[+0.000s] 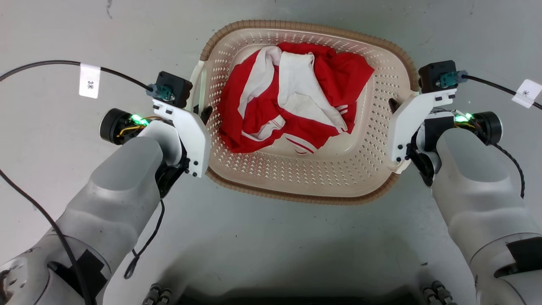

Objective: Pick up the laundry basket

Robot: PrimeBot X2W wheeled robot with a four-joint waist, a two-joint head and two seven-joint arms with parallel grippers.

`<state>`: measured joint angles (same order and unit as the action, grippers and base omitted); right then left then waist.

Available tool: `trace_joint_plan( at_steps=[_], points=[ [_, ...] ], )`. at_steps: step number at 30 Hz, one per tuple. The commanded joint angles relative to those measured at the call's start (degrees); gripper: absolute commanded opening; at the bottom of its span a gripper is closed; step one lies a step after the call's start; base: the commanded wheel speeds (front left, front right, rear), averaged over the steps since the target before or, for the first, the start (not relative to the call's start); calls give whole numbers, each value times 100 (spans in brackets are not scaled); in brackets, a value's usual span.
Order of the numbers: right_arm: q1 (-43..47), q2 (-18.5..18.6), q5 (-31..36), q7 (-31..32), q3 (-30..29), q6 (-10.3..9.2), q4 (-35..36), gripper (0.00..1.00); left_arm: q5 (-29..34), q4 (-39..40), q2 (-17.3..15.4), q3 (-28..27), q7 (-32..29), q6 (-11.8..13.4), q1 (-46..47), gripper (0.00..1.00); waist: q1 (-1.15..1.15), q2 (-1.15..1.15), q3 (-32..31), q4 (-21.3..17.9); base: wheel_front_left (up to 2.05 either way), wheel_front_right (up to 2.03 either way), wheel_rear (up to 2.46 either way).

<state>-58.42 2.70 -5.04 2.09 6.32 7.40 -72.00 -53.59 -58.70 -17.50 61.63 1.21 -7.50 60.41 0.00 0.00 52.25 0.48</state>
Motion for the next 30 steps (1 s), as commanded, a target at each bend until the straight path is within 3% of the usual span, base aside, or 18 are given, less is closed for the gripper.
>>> trace_joint_plan(
  at_steps=[1,10,15,23,30],
  points=[
    [-71,34,55,-13,-2,16,-23,0,-29,-14,-54,67,26,8,52,0,0,0,-36,2,0,0,0],
    [-68,34,344,116,-87,16,-90,0,-387,94,-116,527,-134,7,-71,0,0,0,-405,1,0,0,0],
    [-62,31,502,385,66,16,-104,0,-624,365,-201,865,-512,-1,-214,0,0,0,-797,-6,0,0,0],
    [94,30,663,1190,328,16,-139,0,-956,967,-470,1137,-1340,-7,-486,0,0,0,-1717,-4,0,0,0],
    [429,36,235,2147,734,16,-170,0,-1187,1511,-755,1180,-2219,-8,-641,0,0,0,-2776,18,0,0,0]
  ],
)
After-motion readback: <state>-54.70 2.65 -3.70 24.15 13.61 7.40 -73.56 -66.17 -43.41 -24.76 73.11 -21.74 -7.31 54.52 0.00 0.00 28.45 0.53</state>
